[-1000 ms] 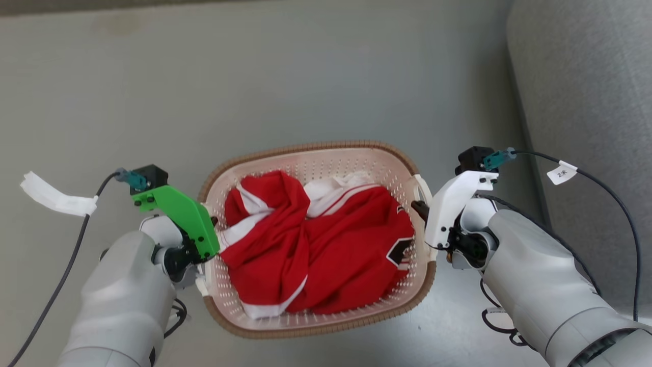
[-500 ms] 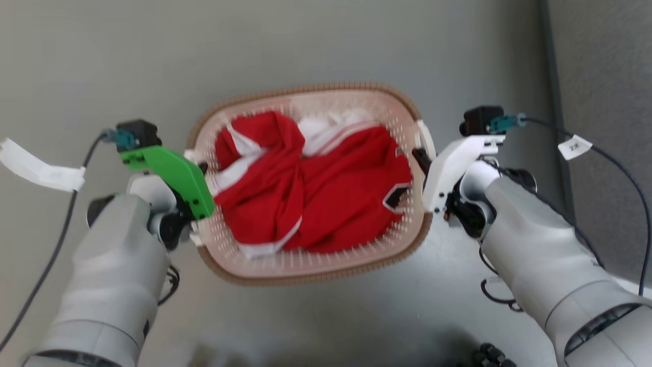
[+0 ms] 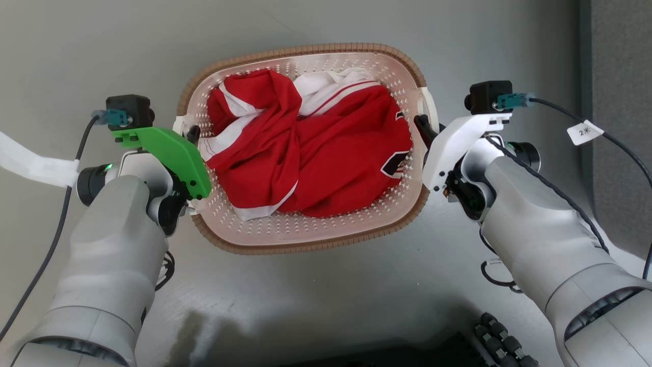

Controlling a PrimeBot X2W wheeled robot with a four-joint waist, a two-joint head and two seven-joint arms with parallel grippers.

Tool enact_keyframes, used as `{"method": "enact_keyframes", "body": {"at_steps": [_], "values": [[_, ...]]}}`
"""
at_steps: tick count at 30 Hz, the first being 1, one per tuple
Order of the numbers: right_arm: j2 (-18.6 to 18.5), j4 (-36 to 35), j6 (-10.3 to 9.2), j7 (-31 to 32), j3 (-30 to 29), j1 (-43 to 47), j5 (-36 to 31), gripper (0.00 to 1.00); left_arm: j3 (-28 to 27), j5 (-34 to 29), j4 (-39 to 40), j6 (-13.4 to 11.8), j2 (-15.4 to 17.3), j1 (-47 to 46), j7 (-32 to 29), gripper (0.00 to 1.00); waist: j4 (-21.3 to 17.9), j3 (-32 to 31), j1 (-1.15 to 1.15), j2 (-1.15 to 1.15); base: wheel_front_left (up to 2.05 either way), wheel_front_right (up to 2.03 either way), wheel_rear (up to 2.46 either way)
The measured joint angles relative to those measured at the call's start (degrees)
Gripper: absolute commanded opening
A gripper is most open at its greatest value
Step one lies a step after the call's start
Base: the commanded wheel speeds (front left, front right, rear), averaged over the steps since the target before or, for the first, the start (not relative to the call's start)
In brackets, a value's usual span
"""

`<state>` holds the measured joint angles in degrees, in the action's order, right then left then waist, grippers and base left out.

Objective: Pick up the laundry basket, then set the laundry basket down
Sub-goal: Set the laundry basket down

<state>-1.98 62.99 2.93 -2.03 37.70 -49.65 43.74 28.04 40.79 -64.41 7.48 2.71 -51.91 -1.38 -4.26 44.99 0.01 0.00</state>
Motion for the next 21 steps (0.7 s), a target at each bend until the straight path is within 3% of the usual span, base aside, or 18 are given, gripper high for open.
{"method": "enact_keyframes", "body": {"at_steps": [16, 17, 18, 19, 20, 21], "values": [[0.5, 2.7, 0.98, -1.8, 0.7, -0.4, -0.8, 0.0, 0.1, -0.2, -3.1, 0.0, -1.2, -0.1, 2.9, 0.0, 0.2, 1.4, -0.01, 0.0, 0.0, 0.0, 0.0], [0.4, 2.7, 1.43, -1.8, 0.6, -0.4, -0.8, 0.06, 0.2, -0.2, -3.3, 0.0, -1.2, -0.1, 2.9, 0.0, 0.2, 1.5, -0.01, 0.0, 0.0, 0.0, 0.0], [0.4, 2.7, 2.04, -1.8, 0.4, -0.3, -0.4, 0.06, 0.2, -0.2, -3.4, 0.0, -1.2, -0.1, 2.9, 0.0, 0.2, 1.5, -0.01, 0.0, 0.0, 0.0, 0.0], [0.4, 2.7, 2.1, -1.8, 0.3, -0.3, -0.1, 0.38, 0.1, -0.1, -3.4, 0.0, -1.2, -0.1, 3.0, 0.0, 0.2, 1.5, -0.01, 0.0, 0.0, 0.0, 0.0], [0.3, 2.8, 2.1, -1.8, 0.1, -0.3, 0.4, 0.79, 0.0, 0.3, -3.4, 0.0, -1.2, -0.1, 3.0, 0.0, 0.2, 1.6, -0.01, 0.0, 0.0, 0.0, 0.0], [0.1, 2.8, 2.14, -1.8, 0.0, -0.3, 0.8, 1.0, -0.1, 0.6, -3.4, 0.0, -1.2, -0.1, 3.3, 0.0, 0.2, 1.6, -0.01, 0.0, 0.0, 0.0, 0.0]]}}
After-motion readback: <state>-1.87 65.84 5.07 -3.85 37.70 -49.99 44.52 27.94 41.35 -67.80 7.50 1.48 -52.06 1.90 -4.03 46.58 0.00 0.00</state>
